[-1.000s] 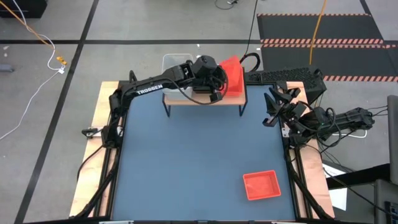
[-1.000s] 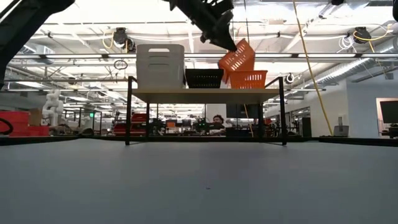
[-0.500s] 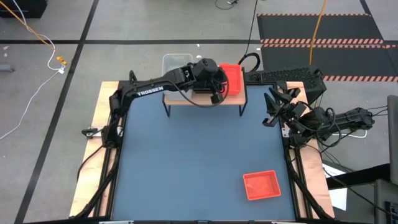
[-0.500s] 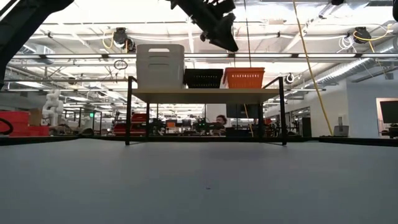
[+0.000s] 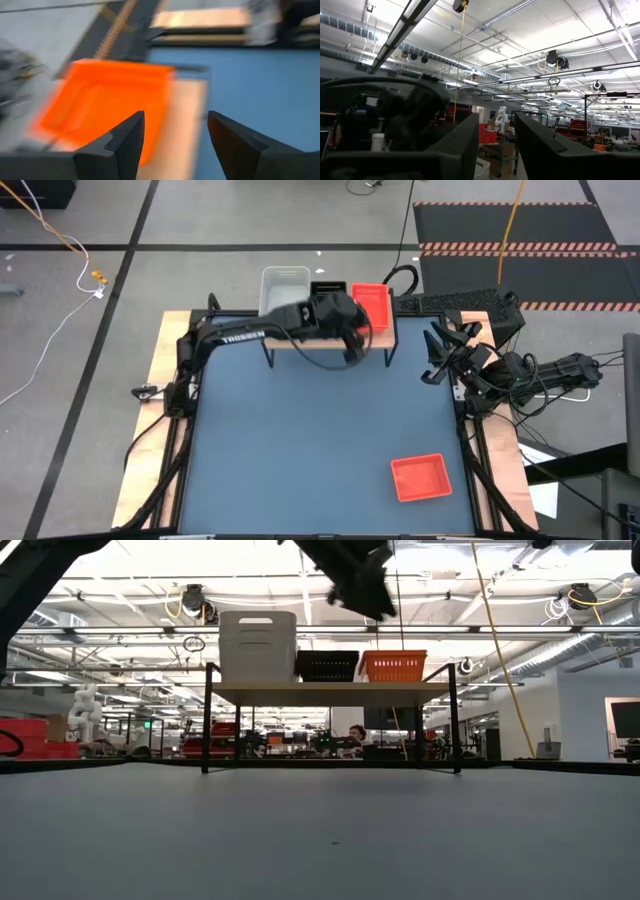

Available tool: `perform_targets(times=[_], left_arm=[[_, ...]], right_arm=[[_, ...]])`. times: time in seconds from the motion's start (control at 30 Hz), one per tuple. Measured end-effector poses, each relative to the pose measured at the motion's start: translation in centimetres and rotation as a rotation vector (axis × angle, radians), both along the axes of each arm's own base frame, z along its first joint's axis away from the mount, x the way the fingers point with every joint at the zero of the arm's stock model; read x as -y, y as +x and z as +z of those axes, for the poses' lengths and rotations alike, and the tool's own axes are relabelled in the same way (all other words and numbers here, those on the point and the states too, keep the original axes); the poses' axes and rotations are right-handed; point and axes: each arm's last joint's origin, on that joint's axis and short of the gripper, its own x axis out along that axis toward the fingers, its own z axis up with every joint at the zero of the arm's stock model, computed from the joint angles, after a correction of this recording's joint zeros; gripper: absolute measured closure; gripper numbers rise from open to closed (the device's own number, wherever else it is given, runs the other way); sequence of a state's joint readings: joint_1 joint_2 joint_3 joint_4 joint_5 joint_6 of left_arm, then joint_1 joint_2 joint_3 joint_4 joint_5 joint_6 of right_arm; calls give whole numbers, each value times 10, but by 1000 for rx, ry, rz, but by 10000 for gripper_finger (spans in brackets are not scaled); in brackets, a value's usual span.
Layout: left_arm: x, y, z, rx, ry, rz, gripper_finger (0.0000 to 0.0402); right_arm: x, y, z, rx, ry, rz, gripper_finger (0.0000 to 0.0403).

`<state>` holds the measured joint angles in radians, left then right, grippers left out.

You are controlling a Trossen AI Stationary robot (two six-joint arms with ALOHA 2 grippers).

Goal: Stack baskets on shelf by color
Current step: Stack the orange bin on top of the other orange bins on the shelf

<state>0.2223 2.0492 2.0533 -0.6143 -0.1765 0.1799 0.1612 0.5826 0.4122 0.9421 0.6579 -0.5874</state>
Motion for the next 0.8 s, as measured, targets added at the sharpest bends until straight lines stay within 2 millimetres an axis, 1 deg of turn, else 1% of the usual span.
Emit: perform_targets(times=[0.03,0.1,0.2,0.23,0.3,0.4,0.5,0.57,0.63,0.67,0.7,0.77,0.8], left_arm=[[8,5,-6,14,-25,-40,188],[31,13,-27,-21,-28,-148,200],[72,21,-61,-66,93,-341,219],[85,22,-68,-81,143,-405,225],[108,23,-77,-82,240,-515,235],[136,23,-95,-56,325,-621,247],[155,22,-114,-11,328,-729,253],[164,24,-125,70,336,-813,257],[170,23,-136,110,368,-890,258],[173,24,-146,110,382,-921,258],[176,28,-154,133,407,-934,258],[179,31,-169,120,417,-950,259],[181,34,-173,141,414,-948,259]], right_arm=[[0,0,0,1,0,0,284],[0,0,0,0,-1,0,284],[0,0,0,-1,0,1,284],[0,0,0,-1,0,2,284],[0,0,0,1,1,4,284],[0,0,0,3,0,4,284],[0,0,0,3,-1,5,284],[0,0,0,6,-1,5,284],[0,0,0,6,-1,6,284],[0,0,0,7,-1,7,284],[0,0,0,8,0,8,284],[0,0,0,1,-5,5,284],[0,1,0,-2,-4,4,284]])
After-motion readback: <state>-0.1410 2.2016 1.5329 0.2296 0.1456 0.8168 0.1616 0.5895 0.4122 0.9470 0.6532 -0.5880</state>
